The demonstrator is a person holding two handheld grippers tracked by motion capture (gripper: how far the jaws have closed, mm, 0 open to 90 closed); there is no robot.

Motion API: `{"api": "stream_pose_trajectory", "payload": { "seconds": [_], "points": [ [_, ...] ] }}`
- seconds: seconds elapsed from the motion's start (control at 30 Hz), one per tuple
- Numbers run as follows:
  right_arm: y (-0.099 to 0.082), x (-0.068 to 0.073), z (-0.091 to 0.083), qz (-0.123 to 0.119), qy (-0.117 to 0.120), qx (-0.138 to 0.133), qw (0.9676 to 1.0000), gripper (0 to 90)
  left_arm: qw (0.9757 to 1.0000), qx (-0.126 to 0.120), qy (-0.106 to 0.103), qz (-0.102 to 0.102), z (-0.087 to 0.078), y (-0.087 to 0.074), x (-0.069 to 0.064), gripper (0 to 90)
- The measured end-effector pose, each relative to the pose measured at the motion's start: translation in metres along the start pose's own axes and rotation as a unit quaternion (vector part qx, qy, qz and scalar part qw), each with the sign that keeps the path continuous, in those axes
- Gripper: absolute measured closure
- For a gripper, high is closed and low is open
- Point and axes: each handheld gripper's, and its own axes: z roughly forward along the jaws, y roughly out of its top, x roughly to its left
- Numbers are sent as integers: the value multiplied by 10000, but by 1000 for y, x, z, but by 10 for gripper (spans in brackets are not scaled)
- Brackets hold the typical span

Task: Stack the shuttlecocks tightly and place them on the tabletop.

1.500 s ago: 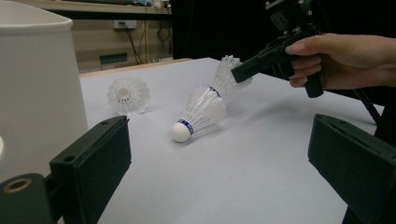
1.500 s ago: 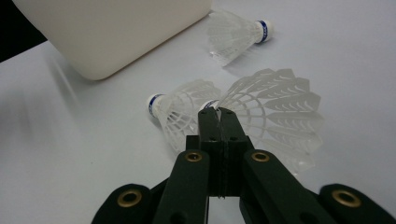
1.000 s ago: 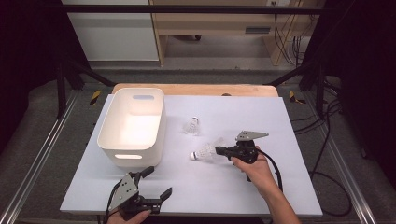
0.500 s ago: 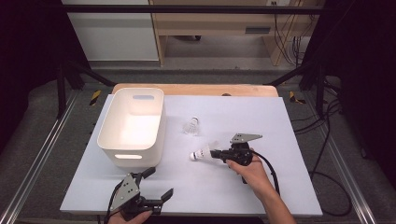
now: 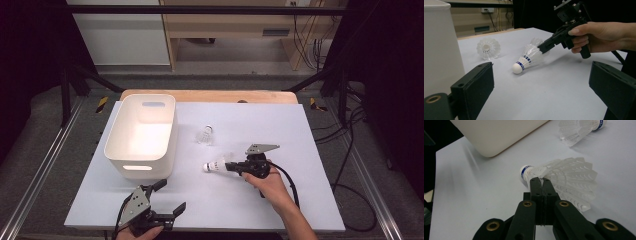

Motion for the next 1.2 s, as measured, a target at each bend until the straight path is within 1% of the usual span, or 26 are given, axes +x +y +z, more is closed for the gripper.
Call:
{"api": "stream_pose_trajectory", "payload": {
  "seconds": [0.03,0.2,0.4,0.5,0.63,0.83,1.0,1.1,1.2],
  "points": [
    [0,0,0,9,-7,28,10000,898,10000,5,2,4,0,0,0,60],
    [-2,2,2,-120,-44,201,9997,884,10000,23,12,10,1,-1,0,60],
    [-3,3,3,-224,-118,315,9992,861,10000,28,24,2,1,-1,0,60],
    [-4,3,3,-260,-118,366,9989,815,10000,29,29,1,1,-1,1,61],
    [-4,4,3,-237,-198,397,9987,725,10000,30,27,0,1,-1,1,60],
    [-4,5,2,-171,-209,388,9989,638,10000,35,27,2,1,-1,1,60],
    [-4,5,1,-80,-201,454,9987,577,10000,32,38,-2,0,-1,1,60],
    [-5,5,0,-71,-222,490,9985,562,10000,36,38,-3,1,-1,1,61],
    [-4,5,-2,-61,-242,469,9986,548,10000,37,37,1,1,-1,1,60]
  ]
}}
